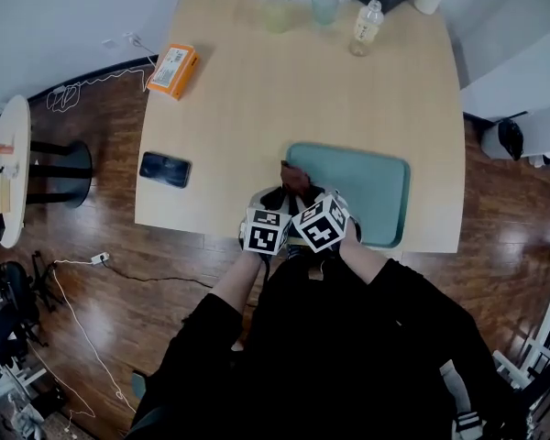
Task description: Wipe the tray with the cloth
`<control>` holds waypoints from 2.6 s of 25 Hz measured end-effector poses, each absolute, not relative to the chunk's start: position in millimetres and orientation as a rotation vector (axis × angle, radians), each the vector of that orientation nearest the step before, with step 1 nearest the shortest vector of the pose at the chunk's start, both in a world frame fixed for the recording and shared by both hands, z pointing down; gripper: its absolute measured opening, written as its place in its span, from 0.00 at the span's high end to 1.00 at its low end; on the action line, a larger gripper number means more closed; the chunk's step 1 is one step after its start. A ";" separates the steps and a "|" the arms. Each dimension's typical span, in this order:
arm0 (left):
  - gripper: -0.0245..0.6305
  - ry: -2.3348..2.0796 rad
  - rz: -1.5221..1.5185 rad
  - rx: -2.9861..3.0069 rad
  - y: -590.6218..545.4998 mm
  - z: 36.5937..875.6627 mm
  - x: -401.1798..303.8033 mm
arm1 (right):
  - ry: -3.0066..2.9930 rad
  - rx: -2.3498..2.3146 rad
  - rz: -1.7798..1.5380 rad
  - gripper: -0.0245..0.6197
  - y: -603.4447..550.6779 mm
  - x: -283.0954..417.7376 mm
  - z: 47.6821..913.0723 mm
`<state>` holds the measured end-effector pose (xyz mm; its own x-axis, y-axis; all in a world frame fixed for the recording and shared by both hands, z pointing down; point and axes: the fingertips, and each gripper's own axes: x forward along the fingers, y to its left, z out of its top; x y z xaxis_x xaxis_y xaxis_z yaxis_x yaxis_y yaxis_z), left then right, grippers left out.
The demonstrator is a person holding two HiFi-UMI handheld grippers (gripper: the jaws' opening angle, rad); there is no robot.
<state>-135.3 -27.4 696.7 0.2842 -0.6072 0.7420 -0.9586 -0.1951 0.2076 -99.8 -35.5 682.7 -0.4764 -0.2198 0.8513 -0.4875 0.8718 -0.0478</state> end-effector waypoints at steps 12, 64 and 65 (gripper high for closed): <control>0.92 -1.414 0.665 1.867 -25.4 697.9 -145.2 | -2.057 0.628 0.384 0.80 -34.9 -23.4 689.0; 0.94 -1.378 0.599 1.799 -26.6 699.0 -151.0 | -2.085 0.403 0.144 0.80 33.3 -18.3 692.2; 0.94 -1.382 0.602 1.799 -26.1 698.7 -150.9 | -2.100 0.340 0.107 0.80 42.2 -41.7 690.7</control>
